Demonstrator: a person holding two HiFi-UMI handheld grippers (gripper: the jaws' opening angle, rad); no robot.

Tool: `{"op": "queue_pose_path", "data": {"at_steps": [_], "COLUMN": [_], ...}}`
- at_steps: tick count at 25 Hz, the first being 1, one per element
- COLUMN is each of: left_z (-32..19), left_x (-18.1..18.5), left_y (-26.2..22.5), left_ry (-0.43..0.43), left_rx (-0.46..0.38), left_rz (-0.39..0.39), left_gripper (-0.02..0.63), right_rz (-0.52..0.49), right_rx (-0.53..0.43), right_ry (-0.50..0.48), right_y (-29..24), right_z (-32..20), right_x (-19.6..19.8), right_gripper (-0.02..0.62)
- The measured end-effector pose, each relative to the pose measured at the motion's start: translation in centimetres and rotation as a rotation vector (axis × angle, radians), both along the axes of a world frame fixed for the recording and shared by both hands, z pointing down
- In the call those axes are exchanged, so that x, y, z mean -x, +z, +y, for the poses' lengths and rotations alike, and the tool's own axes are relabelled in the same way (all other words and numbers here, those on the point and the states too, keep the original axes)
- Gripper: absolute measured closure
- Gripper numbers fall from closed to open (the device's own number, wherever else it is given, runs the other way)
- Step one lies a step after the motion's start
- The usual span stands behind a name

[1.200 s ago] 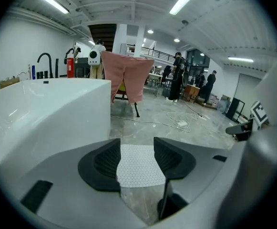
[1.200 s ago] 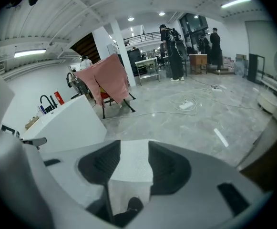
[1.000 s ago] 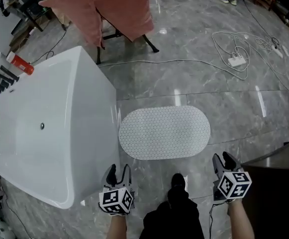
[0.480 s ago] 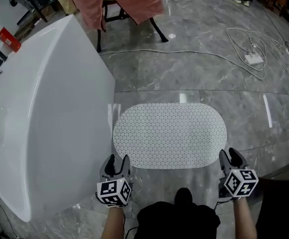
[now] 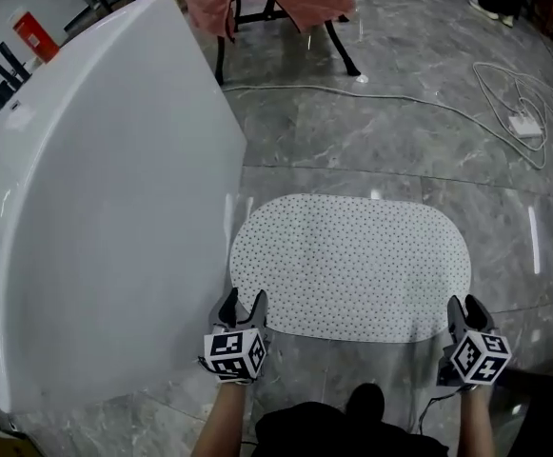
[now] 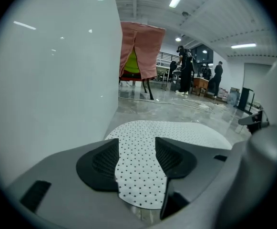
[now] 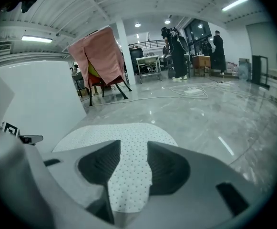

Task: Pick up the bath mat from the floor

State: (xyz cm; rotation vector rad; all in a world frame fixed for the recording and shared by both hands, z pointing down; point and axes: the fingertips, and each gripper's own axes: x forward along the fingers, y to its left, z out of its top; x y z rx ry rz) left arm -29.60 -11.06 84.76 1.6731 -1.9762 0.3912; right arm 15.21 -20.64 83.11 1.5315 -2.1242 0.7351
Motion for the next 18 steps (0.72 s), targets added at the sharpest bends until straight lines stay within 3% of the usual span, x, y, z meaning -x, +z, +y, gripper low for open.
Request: {"op": "queue_pose_path", "data": {"at_steps": [7,18], "left_z": [-1.0,-2.2], "left_x": [3.5,6.0], "left_y": [4.5,10.6], "left_ry": [-0.074,-0.199], "left_rx": [0.096,0.247], "left_rz": [-0.024,0.032], "left_gripper": [0.347,0.322], "right_rz": [-0.002,0.003], "right_rx": [0.024,0.025], "right_ry": [-0.028,-0.054], "right_y": [2.9,4.0], "right_z": [-0.5,-1.4], "right_x": [1.2,1.9], "right_gripper": [0.42,0.421]}}
